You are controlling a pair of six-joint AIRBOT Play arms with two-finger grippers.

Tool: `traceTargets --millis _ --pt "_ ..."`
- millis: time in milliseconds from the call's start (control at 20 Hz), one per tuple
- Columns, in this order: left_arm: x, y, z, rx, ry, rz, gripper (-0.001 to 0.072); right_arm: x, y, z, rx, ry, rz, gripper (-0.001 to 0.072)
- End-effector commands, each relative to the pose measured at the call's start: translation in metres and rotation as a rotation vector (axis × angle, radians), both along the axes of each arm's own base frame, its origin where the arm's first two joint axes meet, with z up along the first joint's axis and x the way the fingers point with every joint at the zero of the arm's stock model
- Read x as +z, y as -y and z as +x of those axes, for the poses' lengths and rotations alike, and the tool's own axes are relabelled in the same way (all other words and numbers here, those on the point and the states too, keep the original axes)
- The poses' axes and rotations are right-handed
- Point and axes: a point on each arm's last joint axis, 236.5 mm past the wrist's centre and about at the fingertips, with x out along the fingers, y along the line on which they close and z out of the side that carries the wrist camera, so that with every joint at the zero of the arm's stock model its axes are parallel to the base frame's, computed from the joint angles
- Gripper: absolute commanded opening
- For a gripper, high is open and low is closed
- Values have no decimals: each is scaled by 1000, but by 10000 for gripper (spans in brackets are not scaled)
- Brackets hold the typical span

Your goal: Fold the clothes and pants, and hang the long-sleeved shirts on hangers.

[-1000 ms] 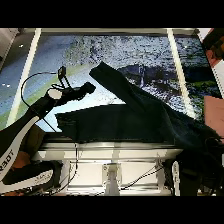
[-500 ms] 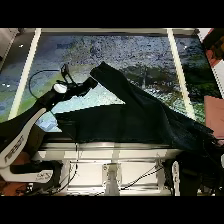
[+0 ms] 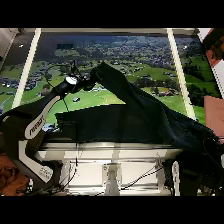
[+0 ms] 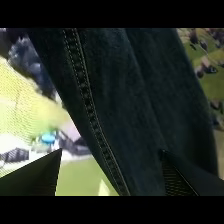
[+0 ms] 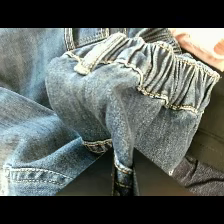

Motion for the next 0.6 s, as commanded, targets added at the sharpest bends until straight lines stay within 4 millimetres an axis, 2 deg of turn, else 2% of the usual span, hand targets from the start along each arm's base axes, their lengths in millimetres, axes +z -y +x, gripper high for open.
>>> traceTargets --millis 0,300,400,500,550 --pt "-15 3 9 27 -23 -25 695 7 4 12 15 52 -27 55" --pt "-25 10 22 107 -60 -113 679 8 5 14 19 62 -33 55" --pt "-25 13 22 122 -67 -133 603 8 5 14 25 58 -35 55" --pt "-27 20 20 127 -71 -141 426 8 5 14 24 58 -37 56" --pt "-27 24 19 126 -64 -134 366 8 5 14 24 58 -37 55"
